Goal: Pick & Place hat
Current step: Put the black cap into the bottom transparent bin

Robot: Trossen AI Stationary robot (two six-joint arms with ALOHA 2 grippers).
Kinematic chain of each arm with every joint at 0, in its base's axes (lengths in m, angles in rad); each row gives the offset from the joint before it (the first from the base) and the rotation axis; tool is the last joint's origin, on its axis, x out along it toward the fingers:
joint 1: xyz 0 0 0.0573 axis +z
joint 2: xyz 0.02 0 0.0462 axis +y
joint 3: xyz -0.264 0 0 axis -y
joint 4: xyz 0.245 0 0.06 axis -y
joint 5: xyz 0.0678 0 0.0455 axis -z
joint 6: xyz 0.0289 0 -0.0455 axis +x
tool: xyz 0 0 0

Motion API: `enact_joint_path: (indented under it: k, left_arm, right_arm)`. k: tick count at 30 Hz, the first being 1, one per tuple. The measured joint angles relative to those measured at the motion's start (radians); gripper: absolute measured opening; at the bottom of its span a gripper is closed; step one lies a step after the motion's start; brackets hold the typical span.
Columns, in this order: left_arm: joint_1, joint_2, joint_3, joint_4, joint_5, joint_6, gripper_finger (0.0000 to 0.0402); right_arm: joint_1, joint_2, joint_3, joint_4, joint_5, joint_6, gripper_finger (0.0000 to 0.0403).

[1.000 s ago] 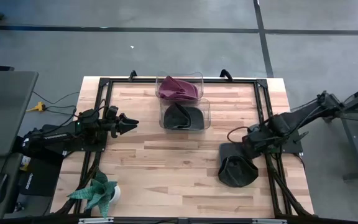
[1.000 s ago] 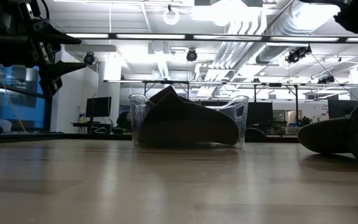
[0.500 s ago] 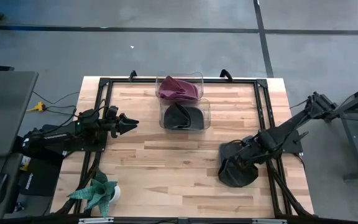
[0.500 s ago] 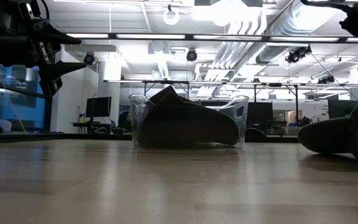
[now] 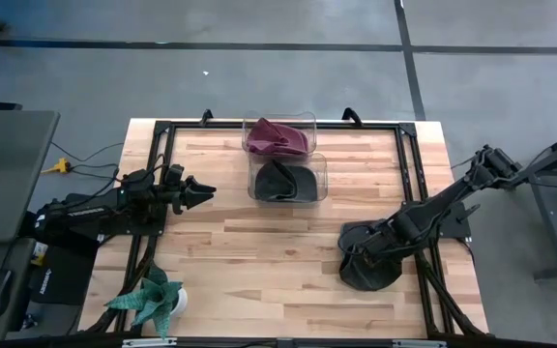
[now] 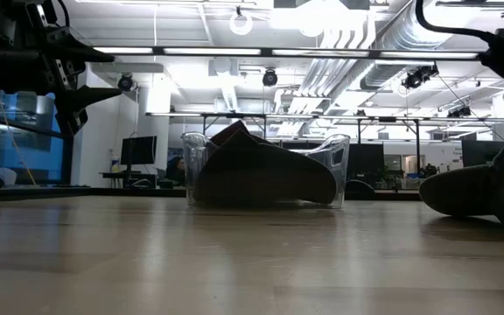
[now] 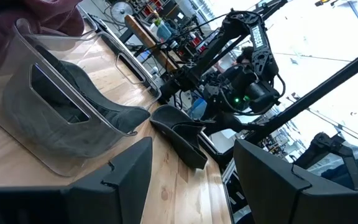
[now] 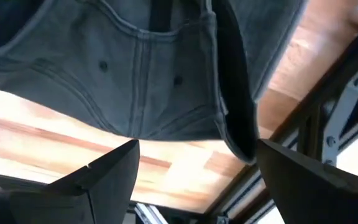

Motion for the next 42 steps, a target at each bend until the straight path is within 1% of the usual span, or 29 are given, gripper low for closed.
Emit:
enact_joint_path:
  k: [3,6,11,13,16,19,26,31,33,36,39,42]
  left_arm:
    - [0.0,0.0,0.0,0.0,0.0,0.0,0.0218]
    - [0.0,0.0,0.0,0.0,0.0,0.0,0.0218]
    - [0.0,0.0,0.0,0.0,0.0,0.0,0.0218]
    - [0.0,0.0,0.0,0.0,0.0,0.0,0.0218]
    - [0.0,0.0,0.0,0.0,0.0,0.0,0.0218]
    - [0.0,0.0,0.0,0.0,0.0,0.0,0.0218]
    - [0.0,0.0,0.0,0.0,0.0,0.0,0.0218]
    - [0.0,0.0,0.0,0.0,0.0,0.0,0.0218]
    - [0.0,0.0,0.0,0.0,0.0,0.0,0.0218]
    - [0.0,0.0,0.0,0.0,0.0,0.0,0.0218]
    - [0.0,0.0,0.0,0.0,0.0,0.0,0.0218]
    - [0.0,0.0,0.0,0.0,0.0,0.0,0.0218]
  right_arm:
    - [0.0,0.0,0.0,0.025,0.014,-0.001,0.0317]
    - [0.0,0.0,0.001,0.117,0.022,-0.003,0.0317]
    - [0.0,0.0,0.001,0.288,0.109,-0.008,0.0317]
    - [-0.001,0.0,0.002,0.31,0.131,0.0,0.0317]
    - [-0.004,0.0,0.002,0.279,0.13,0.037,0.0317]
    - [-0.011,0.0,0.002,0.231,0.104,0.064,0.0317]
    - [-0.028,-0.033,0.002,0.121,0.071,0.068,0.0317]
    - [-0.025,-0.077,0.002,-0.034,0.063,0.075,0.0317]
    - [-0.019,-0.085,-0.001,-0.067,0.061,0.064,0.0317]
    - [-0.014,-0.085,-0.039,-0.062,0.027,0.04,0.0317]
    - [-0.011,-0.085,-0.105,0.014,-0.013,0.028,0.0317]
    - [-0.011,-0.087,-0.156,0.076,-0.018,0.025,0.0317]
